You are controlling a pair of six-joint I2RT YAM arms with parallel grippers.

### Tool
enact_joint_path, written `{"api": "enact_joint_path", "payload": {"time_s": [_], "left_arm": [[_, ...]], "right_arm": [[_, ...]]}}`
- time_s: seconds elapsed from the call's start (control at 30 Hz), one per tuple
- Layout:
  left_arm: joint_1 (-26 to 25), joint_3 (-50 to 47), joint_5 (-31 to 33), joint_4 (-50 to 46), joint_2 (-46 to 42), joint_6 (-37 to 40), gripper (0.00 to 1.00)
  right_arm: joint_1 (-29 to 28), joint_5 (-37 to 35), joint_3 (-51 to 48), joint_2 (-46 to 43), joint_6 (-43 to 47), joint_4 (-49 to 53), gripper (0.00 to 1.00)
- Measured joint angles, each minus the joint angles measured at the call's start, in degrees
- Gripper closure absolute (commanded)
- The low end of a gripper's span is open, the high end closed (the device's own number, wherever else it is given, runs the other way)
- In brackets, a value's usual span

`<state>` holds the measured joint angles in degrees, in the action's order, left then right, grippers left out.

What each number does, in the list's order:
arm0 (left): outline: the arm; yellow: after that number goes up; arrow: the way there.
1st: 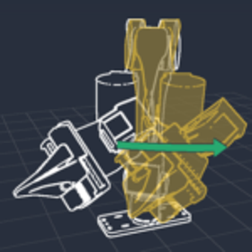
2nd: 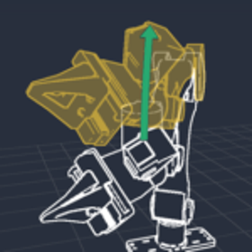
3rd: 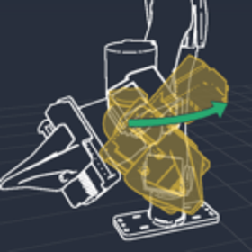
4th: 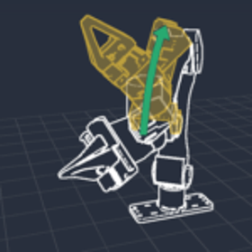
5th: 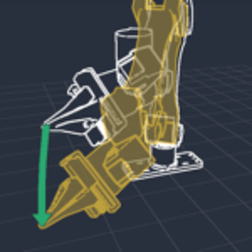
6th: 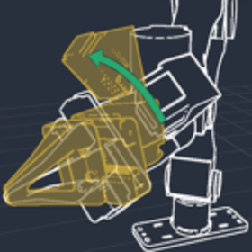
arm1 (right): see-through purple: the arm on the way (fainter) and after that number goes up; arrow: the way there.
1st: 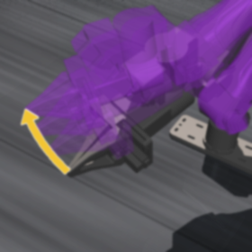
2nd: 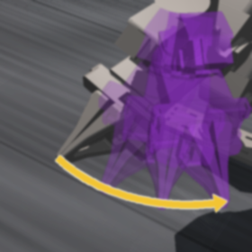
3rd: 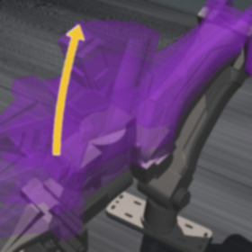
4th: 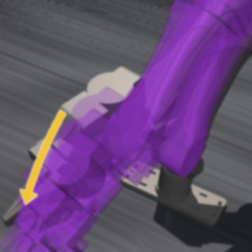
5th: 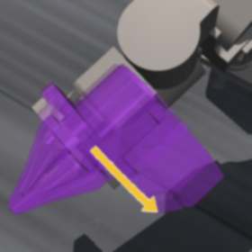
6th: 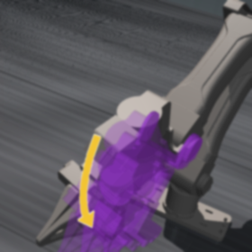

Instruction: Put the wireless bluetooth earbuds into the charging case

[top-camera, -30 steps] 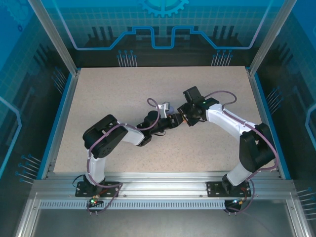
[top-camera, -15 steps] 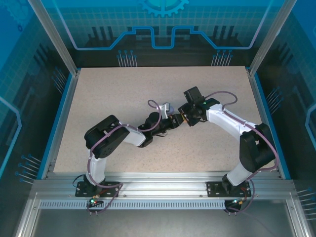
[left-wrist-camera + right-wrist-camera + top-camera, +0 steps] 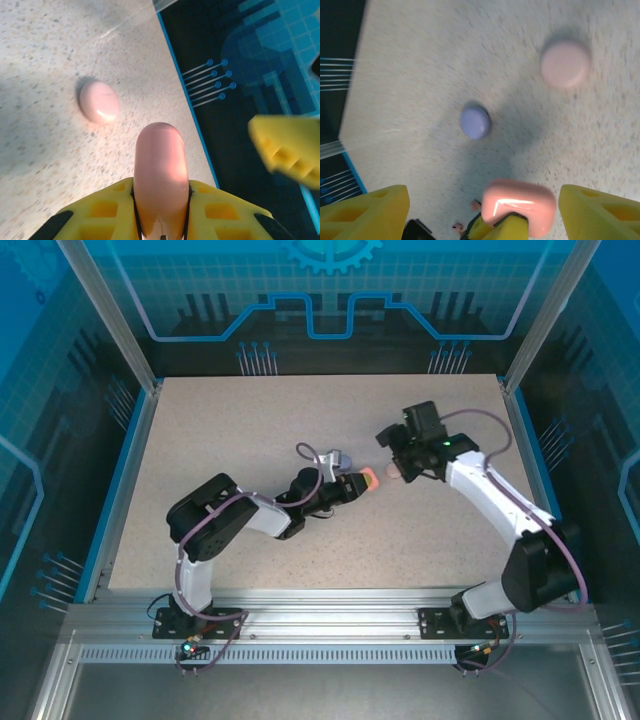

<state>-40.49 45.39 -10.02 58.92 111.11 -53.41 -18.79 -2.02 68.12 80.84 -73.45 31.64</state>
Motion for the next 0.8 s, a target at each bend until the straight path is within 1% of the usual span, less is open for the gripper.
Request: {"api": "enact_joint_path", "payload": {"time_s": [0.13, 0.23, 0.3, 0.4, 0.47, 0.6, 0.7, 0.8], "left_arm": [[5.4, -0.9, -8.0, -4.3, -4.8, 2.5, 0.99], [10.1, -0.8, -15.2, -8.7, -10.1, 5.7, 1.00], [12.4, -0.1, -20.1, -13.4, -13.7, 8.8, 1.00], [13.5, 2.5, -26.1, -21.3, -17.9, 14.1, 1.00], [13.6, 4.3, -28.9, -25.9, -19.7, 17.3, 1.00], [13.7, 5.6, -32.1, -32.0, -21.4, 21.7, 1.00], [13.8, 5.6, -32.9, -34.8, -21.4, 22.6, 1.00], [13.8, 5.6, -33.2, -35.8, -21.4, 23.4, 1.00]], "right_arm": [[4.3, 3.6, -2.4, -5.5, 9.9, -4.4, 0.21], [5.3, 9.5, -7.4, -8.1, 19.1, -10.6, 0.21], [5.3, 15.1, -11.4, -8.5, 24.6, -14.9, 0.21], [5.1, 22.3, -16.0, -8.5, 30.1, -20.2, 0.22], [4.4, 25.9, -17.3, -8.3, 32.6, -22.7, 0.22], [1.4, 30.0, -17.4, -7.6, 35.9, -27.8, 0.23], [-1.0, 31.2, -17.4, -6.8, 37.2, -30.2, 0.23], [-1.9, 31.6, -18.2, -6.3, 37.9, -31.7, 0.24]]}}
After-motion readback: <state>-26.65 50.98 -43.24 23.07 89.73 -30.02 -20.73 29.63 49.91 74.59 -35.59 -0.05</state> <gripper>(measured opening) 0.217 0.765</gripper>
